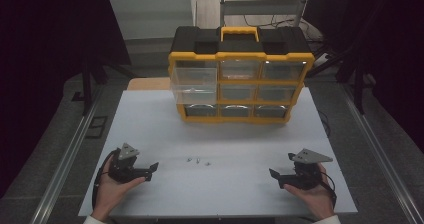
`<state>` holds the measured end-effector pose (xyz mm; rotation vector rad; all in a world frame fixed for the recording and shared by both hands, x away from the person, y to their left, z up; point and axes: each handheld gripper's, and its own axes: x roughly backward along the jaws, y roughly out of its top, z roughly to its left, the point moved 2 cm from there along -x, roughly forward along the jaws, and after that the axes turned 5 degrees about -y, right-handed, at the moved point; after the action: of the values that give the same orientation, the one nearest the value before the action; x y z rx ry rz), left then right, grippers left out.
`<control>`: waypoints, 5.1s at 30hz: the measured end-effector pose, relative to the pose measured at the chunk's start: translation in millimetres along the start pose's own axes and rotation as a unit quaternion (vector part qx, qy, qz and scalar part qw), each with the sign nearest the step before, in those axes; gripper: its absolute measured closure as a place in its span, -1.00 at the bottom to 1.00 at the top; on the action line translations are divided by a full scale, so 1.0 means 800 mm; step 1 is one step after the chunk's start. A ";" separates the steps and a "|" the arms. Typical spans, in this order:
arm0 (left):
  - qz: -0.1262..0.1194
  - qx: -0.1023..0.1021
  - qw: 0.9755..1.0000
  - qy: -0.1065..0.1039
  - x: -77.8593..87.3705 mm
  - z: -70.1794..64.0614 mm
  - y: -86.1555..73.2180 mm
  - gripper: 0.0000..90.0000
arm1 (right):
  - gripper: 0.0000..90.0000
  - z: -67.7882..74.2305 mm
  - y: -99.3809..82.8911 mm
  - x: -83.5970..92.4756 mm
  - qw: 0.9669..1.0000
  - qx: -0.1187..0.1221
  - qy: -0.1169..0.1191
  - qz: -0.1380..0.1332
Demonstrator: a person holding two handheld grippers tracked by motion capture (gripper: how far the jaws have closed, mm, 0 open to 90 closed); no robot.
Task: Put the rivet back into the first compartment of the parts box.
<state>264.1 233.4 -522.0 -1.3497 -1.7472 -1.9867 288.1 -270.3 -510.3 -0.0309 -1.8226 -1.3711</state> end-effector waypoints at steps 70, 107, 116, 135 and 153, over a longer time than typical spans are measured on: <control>0.151 -0.121 0.977 -0.087 -0.107 -0.074 0.094 -0.48 | -0.73 0.004 -0.006 0.009 1.000 -0.003 0.004 0.012; 0.153 -0.090 0.972 -0.155 -0.080 -0.055 0.104 0.84 | -0.72 -0.005 -0.005 0.016 1.000 -0.011 -0.010 0.002; 0.127 -0.055 0.979 -0.149 -0.046 -0.023 0.096 0.84 | -0.72 -0.004 -0.005 0.014 1.000 -0.011 -0.009 0.004; 0.046 -0.032 0.989 -0.135 0.053 0.013 0.157 0.84 | -0.72 -0.005 -0.005 0.011 1.000 -0.015 -0.008 0.008; 0.000 -0.025 0.990 -0.142 0.105 0.023 0.221 0.84 | -0.72 -0.006 -0.006 0.009 1.000 -0.017 -0.011 0.011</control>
<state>339.1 231.0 -340.1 -1.7221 -1.8181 -1.9285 284.4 -279.3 -509.6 -0.0842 -1.8109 -1.3906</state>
